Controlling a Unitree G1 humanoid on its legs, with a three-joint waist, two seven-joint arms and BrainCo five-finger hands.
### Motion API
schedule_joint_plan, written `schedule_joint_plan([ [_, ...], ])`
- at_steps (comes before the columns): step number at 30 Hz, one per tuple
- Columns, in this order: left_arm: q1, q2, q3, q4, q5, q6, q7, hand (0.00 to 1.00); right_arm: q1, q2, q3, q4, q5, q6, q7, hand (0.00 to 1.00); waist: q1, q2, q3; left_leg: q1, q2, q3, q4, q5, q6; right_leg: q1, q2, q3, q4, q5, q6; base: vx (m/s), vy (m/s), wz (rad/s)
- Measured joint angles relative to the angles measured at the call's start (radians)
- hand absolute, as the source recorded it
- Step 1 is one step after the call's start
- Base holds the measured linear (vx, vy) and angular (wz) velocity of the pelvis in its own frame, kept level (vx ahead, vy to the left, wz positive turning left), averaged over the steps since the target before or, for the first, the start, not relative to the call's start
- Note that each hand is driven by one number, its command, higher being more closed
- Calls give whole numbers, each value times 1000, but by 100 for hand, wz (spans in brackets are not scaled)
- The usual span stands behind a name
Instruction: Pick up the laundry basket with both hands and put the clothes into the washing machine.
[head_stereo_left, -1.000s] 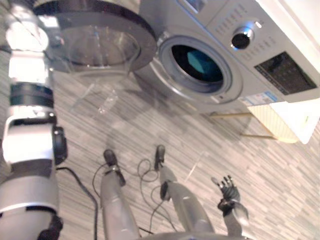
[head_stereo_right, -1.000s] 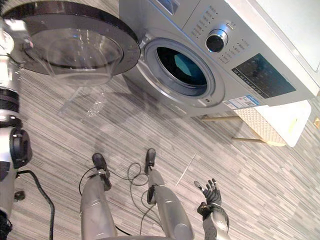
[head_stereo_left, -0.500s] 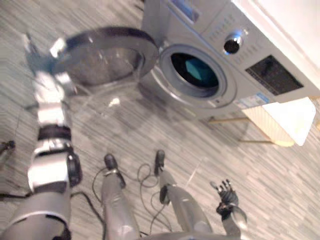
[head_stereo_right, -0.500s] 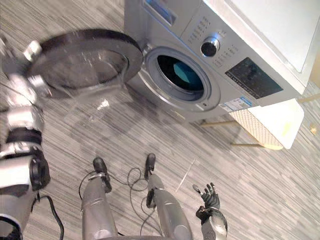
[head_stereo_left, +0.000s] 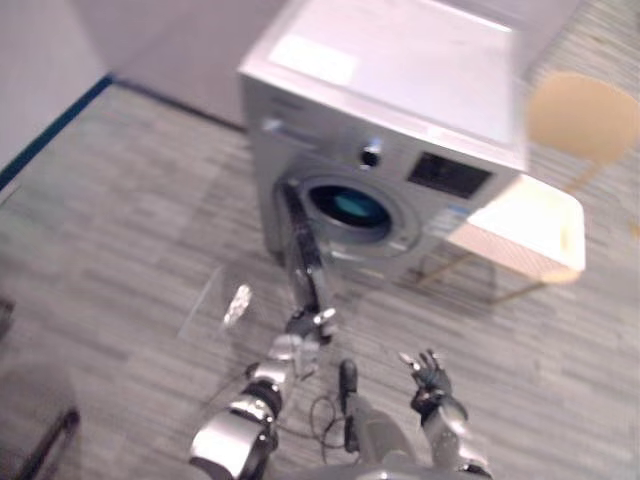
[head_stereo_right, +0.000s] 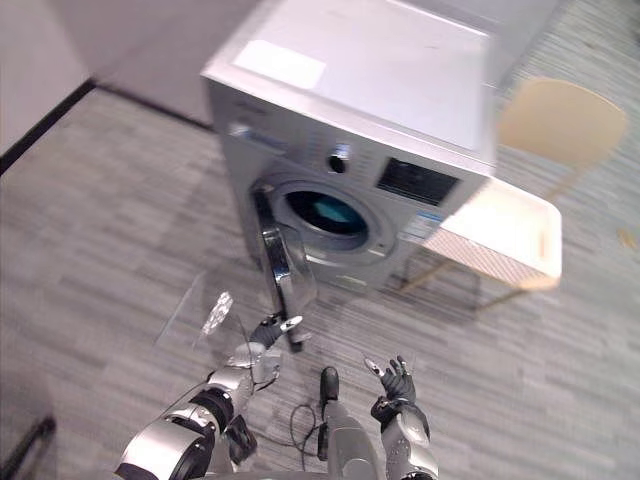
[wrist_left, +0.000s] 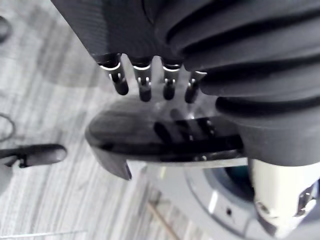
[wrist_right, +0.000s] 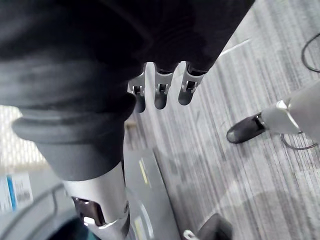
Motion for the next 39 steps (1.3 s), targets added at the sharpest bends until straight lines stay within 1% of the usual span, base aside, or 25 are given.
schedule_joint_plan([
  [2, -48, -4, -1, -32, -26, -5, 6, 0, 32, 0, -49, 2, 0, 2, -2, 0, -17, 17, -19, 39, 17, 41, 1, -8, -21, 4, 15, 14, 10, 6, -3, 85, -32, -74],
  [3, -64, -4, 1, -74, -39, -26, 16, 0, 55, -3, -89, 11, 0, 2, -3, 0, -35, 42, -41, 55, 32, 55, -1, -5, -32, 9, 31, 14, 12, 7, -6, 100, -73, -44],
  [4, -76, -9, 2, -109, -43, -44, 23, 0, 68, -3, -123, 21, 0, 1, -3, 0, -38, 58, -55, 66, 42, 65, -6, 2, -44, 11, 45, 16, 10, 6, -8, 106, -81, -41],
  [7, -109, -32, 2, -204, -42, -101, 35, 0, 95, -2, -253, 103, -1, 0, -4, 0, -54, 96, -79, 127, 50, 75, -75, 31, -77, 56, 74, 5, -10, 4, -16, 151, -106, -15],
  [9, -95, -46, -7, -216, -42, -119, 31, 0, 104, 3, -303, 134, -2, 1, -4, 0, -56, 105, -86, 151, 46, 72, -107, 41, -88, 83, 80, -8, -13, -8, -17, 105, -54, 16],
  [11, -34, -69, -48, -221, -28, -130, 0, 0, 121, 11, -360, 171, -5, 5, -3, 0, -55, 118, -94, 170, 41, 43, -134, 52, -86, 116, 77, -43, -13, -25, -11, 98, -25, 44],
  [12, 23, -74, -73, -220, 6, -129, -19, 0, 127, 15, -369, 187, -8, 10, -1, 0, -54, 121, -99, 177, 29, 23, -156, 65, -84, 128, 69, -56, -13, -35, -6, 66, 22, 53],
  [13, 95, -68, -80, -219, 70, -123, -46, 0, 125, 17, -372, 200, -14, 19, 2, 0, -55, 124, -102, 184, 20, 10, -171, 73, -85, 143, 60, -82, -13, -41, -7, 74, 43, 63],
  [14, 160, -35, -105, -212, 133, -106, -72, 0, 121, 17, -372, 203, -20, 21, 2, 0, -55, 127, -103, 201, 7, -12, -189, 83, -81, 157, 51, -101, -13, -47, -5, 63, 48, 53],
  [15, 190, -24, -101, -208, 161, -101, -80, 0, 117, 18, -371, 203, -20, 21, 4, 0, -54, 128, -104, 203, 2, -19, -194, 86, -80, 164, 46, -108, -13, -49, -2, 41, 47, 41],
  [16, 222, -13, -83, -201, 187, -97, -90, 0, 112, 18, -371, 203, -21, 21, 4, 0, -51, 130, -105, 205, -3, -29, -199, 88, -78, 171, 41, -119, -13, -53, 2, 8, 61, 45],
  [17, 299, 4, -7, -171, 252, -87, -114, 0, 101, 18, -360, 203, -21, 20, 7, 0, -45, 134, -109, 211, -12, -46, -210, 91, -76, 187, 31, -137, -15, -56, 6, -7, 56, 41],
  [18, 332, 9, 33, -160, 272, -83, -116, 0, 96, 18, -354, 203, -20, 20, 8, 0, -35, 134, -109, 216, -16, -51, -213, 92, -75, 196, 28, -146, -18, -58, 7, -23, 51, 45],
  [19, 387, 17, 109, -130, 293, -75, -118, 0, 92, 16, -343, 203, -19, 16, 12, 0, -22, 138, -113, 216, -24, -67, -221, 94, -72, 213, 22, -155, -26, -59, 7, -22, 27, 33],
  [21, 474, 43, 203, -88, 322, -65, -121, 0, 85, 9, -295, 211, -16, 13, 23, 0, 4, 149, -124, 217, -36, -102, -227, 98, -66, 229, 8, -184, -26, -69, 10, -1, 25, 48],
  [23, 521, 66, 241, -55, 349, -58, -124, 0, 69, -1, -256, 239, -17, 13, 28, 0, 10, 156, -128, 223, -48, -137, -246, 109, -60, 247, -1, -212, -25, -78, 14, 6, 13, 55],
  [24, 550, 77, 285, -36, 368, -55, -133, 0, 60, -17, -236, 255, -18, 10, 28, 0, 28, 159, -130, 233, -59, -161, -262, 115, -56, 265, -8, -230, -25, -82, 16, -17, 22, 73],
  [25, 552, 84, 338, -37, 371, -56, -133, 0, 48, -31, -227, 283, -19, 9, 30, 0, 35, 159, -132, 237, -71, -194, -274, 120, -50, 286, -13, -260, -25, -88, 20, -33, 24, 67],
  [28, 573, 89, 441, -21, 341, -55, -130, 0, 37, -51, -223, 351, -28, 9, 48, 0, 56, 155, -143, 249, -99, -260, -299, 128, -42, 333, -35, -318, -25, -103, 31, -45, 48, 67],
  [30, 584, 94, 446, -18, 327, -55, -127, 0, 37, -55, -223, 372, -37, 12, 50, 0, 56, 155, -149, 249, -113, -292, -311, 135, -34, 342, -45, -347, -25, -110, 36, -1, 44, 68],
  [32, 591, 96, 472, 9, 225, -46, -117, 0, 37, -67, -228, 429, -60, 18, 50, 0, 54, 152, -150, 240, -142, -392, -327, 158, -17, 378, -67, -436, -24, -126, 40, 50, 52, 107],
  [35, 591, 105, 485, 11, 156, -44, -109, 0, 31, -71, -222, 461, -84, 23, 50, 0, 58, 141, -145, 222, -152, -480, -321, 170, -13, 416, -70, -507, -22, -151, 36, 24, -1, 98],
  [37, 593, 120, 514, 17, 145, -43, -108, 0, 15, -76, -179, 475, -107, 23, 51, 0, 65, 140, -134, 192, -141, -517, -258, 149, -16, 433, -59, -515, -15, -173, 20, -5, -57, 58],
  [38, 591, 117, 552, 14, 127, -47, -106, 0, -8, -79, -144, 474, -122, 22, 59, 0, 74, 138, -96, 150, -106, -539, -112, 81, -24, 460, -36, -505, 0, -202, 15, -45, -81, 26],
  [39, 594, 115, 564, 11, 111, -48, -106, 0, -17, -83, -129, 473, -123, 20, 62, 0, 83, 149, -82, 129, -87, -545, -46, 54, -25, 463, -23, -493, 6, -211, 9, -93, -92, 15],
])
